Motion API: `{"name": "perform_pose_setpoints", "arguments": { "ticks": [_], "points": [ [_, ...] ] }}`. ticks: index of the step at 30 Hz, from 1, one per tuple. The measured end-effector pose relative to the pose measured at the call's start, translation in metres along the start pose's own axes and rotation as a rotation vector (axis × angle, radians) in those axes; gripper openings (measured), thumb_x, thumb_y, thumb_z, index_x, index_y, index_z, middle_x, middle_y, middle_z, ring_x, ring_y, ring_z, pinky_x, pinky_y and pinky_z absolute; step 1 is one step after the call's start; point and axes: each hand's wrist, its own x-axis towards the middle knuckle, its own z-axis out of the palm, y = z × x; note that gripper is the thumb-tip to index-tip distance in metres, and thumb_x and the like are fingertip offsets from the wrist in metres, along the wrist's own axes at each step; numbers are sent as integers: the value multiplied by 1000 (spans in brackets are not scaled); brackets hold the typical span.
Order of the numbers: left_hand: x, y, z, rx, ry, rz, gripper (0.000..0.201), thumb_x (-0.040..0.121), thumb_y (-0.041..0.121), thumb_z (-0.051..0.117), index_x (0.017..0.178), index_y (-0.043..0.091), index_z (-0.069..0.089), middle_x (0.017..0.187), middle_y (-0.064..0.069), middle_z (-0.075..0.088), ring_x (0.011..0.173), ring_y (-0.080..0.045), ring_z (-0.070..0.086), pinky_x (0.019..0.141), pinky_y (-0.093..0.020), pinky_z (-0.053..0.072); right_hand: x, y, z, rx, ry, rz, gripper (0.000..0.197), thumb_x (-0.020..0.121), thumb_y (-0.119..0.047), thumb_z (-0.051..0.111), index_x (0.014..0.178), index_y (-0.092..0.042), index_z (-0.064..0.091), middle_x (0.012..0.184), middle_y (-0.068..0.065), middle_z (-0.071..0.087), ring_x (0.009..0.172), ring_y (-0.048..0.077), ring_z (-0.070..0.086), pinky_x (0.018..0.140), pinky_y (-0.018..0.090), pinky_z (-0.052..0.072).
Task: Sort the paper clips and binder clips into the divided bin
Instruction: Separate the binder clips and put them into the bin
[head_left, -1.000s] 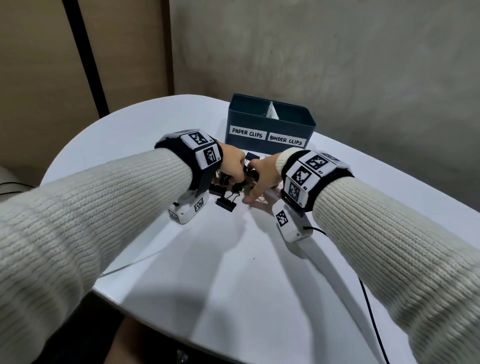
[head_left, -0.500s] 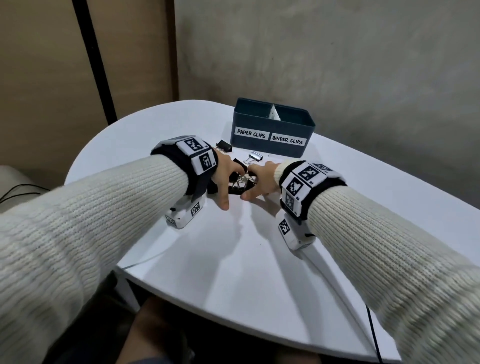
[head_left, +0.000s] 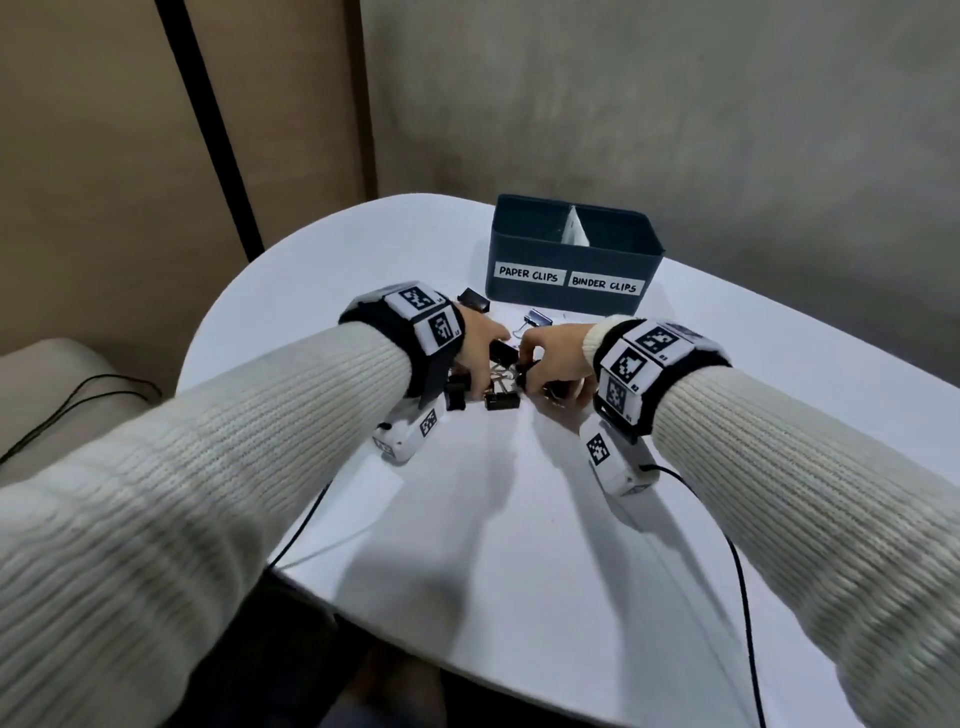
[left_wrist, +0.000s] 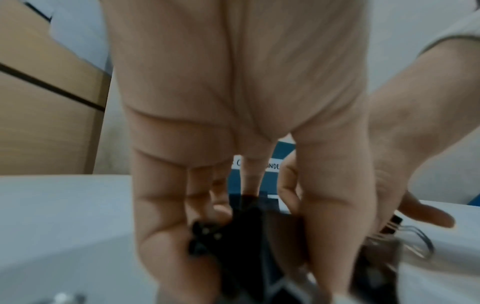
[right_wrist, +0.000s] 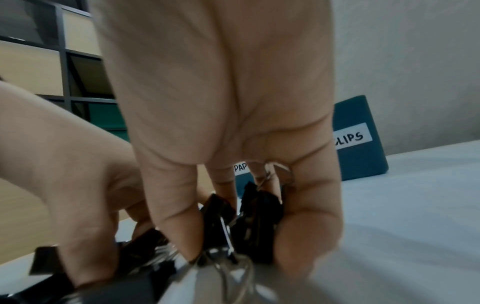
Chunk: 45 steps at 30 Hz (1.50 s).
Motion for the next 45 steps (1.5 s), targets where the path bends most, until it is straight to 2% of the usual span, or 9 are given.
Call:
{"name": "perform_pose_setpoints", "arguments": {
  "ticks": [3, 9, 15, 20, 25, 33, 38, 43, 45],
  "points": [
    [2, 3, -3, -31, -21, -5, 65, 70, 9, 75, 128, 13, 47, 116, -11, 65, 86, -19, 58, 48, -17, 42, 7, 1, 4, -49, 4, 34, 51, 75, -28, 67, 120, -16, 48, 117, 12, 52, 99, 29, 58, 78, 39, 52],
    [-1, 11, -7, 25, -26, -79, 66, 64, 18, 75, 123, 22, 46, 115, -12, 53, 95, -29, 62, 82, -39, 55, 0, 2, 17, 193, 77, 67, 41, 83, -15, 62, 121, -13, 47, 124, 12, 39, 102, 31, 57, 88, 35, 48],
    [3, 15, 1, -163, 15, -68, 49, 75, 2, 64, 120, 10, 45, 111, -15, 62, 99, -32, 62, 67, -29, 46, -7, 12, 21, 321, 113, 105, 39, 82, -18, 64, 118, -9, 55, 121, 13, 45, 106, 33, 56, 93, 33, 47],
    [6, 16, 3, -268, 18, -128, 48, 75, 0, 62, 119, 11, 46, 92, -5, 53, 82, -22, 51, 64, -25, 40, -9, 27, 14, 370, 71, 76, 30, 84, -14, 61, 113, -6, 60, 120, 15, 51, 110, 30, 54, 93, 28, 42],
    [6, 18, -28, -397, 61, -109, 53, 71, 1, 67, 119, 14, 48, 89, -4, 55, 76, -21, 52, 56, -24, 42, -11, 41, -28, 482, 135, 21, 25, 84, -15, 64, 107, -7, 62, 103, 2, 49, 94, 19, 51, 84, 21, 38],
    [52, 42, -144, -558, 264, 133, 52, 69, 1, 69, 115, 17, 50, 66, 9, 48, 54, -7, 46, 40, -6, 34, 46, 75, -132, 648, 531, 243, 26, 80, -20, 68, 103, -10, 64, 109, 10, 61, 95, 25, 57, 84, 24, 42],
    [115, 80, -169, -404, 278, 224, 53, 72, 4, 68, 120, 14, 48, 104, -11, 65, 95, -28, 62, 71, -26, 47, 83, 93, -139, 690, 417, 427, 34, 77, -13, 66, 110, -11, 58, 111, 15, 66, 103, 33, 62, 89, 41, 53],
    [161, 100, -162, -177, 168, 322, 51, 74, 9, 67, 122, 15, 51, 116, -14, 64, 110, -31, 61, 90, -33, 49, 97, 113, -135, 685, 348, 444, 32, 84, -14, 59, 116, -9, 60, 115, 14, 66, 102, 31, 62, 84, 32, 49],
    [167, 103, -157, -142, 114, 334, 58, 72, 14, 72, 127, 16, 53, 121, -15, 61, 113, -31, 59, 95, -33, 49, 96, 116, -131, 685, 349, 453, 33, 85, -8, 51, 116, -8, 62, 115, 17, 66, 105, 35, 62, 91, 41, 52]
  ]
}}
